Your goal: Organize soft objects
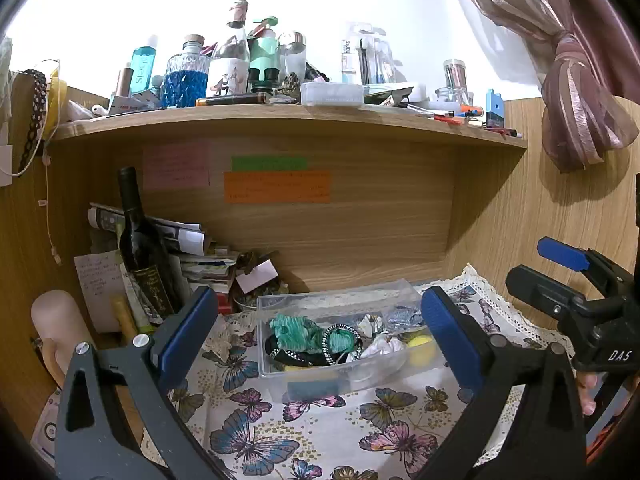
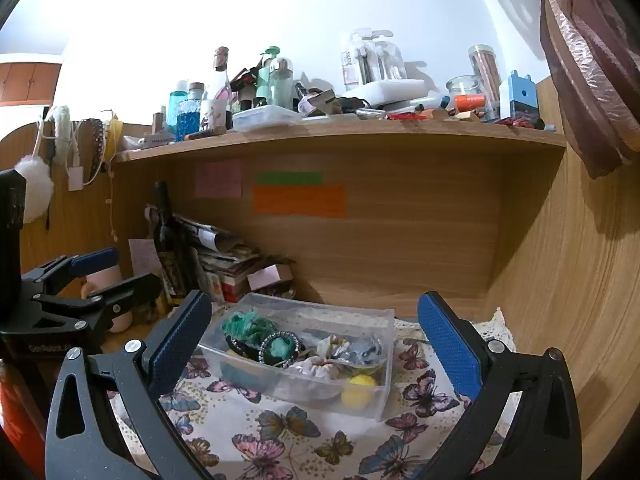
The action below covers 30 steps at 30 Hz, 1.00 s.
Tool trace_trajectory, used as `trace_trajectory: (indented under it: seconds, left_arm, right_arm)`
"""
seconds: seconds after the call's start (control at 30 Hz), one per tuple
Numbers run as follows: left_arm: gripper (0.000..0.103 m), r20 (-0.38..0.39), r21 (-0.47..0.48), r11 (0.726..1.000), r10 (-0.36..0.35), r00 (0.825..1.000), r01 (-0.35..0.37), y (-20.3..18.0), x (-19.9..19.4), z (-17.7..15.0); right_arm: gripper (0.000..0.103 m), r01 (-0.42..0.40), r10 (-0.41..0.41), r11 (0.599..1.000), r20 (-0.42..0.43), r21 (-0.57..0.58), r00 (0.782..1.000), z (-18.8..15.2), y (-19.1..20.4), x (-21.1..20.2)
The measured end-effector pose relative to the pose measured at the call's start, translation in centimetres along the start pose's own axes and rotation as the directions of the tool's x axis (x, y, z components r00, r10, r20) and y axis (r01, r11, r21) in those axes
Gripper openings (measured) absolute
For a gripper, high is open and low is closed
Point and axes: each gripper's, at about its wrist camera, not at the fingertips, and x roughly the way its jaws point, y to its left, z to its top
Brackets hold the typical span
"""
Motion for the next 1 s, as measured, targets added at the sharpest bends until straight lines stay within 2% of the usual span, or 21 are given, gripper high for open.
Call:
trace_trajectory:
  seconds: [1.0]
  left_arm:
    - [0.103,-0.003,0.007,1.000,-0.006,1.000,0.006,-0.66,0.43,0.17]
  right_arm:
    - [0.103,0.001,-0.001,1.000,0.013,0.003,1.000,0.23,-0.16,-0.10]
